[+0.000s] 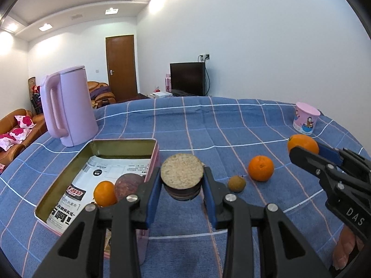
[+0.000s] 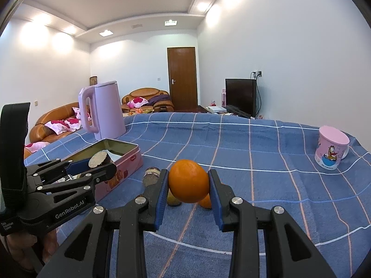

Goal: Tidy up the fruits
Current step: 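Lift the canister in the left gripper while the right lifts the orange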

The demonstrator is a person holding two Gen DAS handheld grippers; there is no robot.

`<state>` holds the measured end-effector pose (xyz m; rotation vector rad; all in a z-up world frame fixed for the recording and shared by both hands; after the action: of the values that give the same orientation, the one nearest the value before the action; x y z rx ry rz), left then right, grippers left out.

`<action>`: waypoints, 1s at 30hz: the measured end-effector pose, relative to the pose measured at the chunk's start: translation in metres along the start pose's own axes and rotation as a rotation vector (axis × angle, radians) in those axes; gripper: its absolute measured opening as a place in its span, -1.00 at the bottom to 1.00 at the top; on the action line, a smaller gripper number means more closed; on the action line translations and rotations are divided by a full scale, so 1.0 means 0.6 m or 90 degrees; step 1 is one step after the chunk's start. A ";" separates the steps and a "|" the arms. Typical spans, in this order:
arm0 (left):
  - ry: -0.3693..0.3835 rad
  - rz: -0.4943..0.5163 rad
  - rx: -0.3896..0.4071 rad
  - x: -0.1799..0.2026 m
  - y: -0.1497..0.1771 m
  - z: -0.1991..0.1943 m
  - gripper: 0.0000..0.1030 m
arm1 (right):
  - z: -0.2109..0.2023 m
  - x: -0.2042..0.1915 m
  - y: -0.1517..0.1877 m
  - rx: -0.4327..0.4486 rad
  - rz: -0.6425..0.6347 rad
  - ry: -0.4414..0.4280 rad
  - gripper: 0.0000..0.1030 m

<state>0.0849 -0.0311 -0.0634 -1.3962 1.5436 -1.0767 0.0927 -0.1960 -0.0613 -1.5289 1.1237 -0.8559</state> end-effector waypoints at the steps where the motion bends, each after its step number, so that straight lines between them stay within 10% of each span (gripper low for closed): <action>1: -0.001 -0.001 0.002 -0.001 0.000 -0.001 -0.29 | -0.001 0.000 0.000 0.002 0.000 0.000 -0.31; 30: -0.020 -0.002 0.054 -0.005 -0.004 -0.026 -0.29 | -0.021 -0.003 -0.003 0.044 -0.007 0.005 -0.31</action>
<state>0.0713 -0.0271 -0.0557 -1.3522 1.4574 -1.1030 0.0807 -0.1980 -0.0563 -1.4770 1.0816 -0.9000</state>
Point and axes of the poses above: each gripper's, at about its wrist camera, not at the fingertips, and z roughly the way its jaws point, x to its right, y to its underside, the point moved 3 cm from there along z, roughly the way its jaws point, and after that the axes turned 8 degrees about x, right-handed, at the moved point
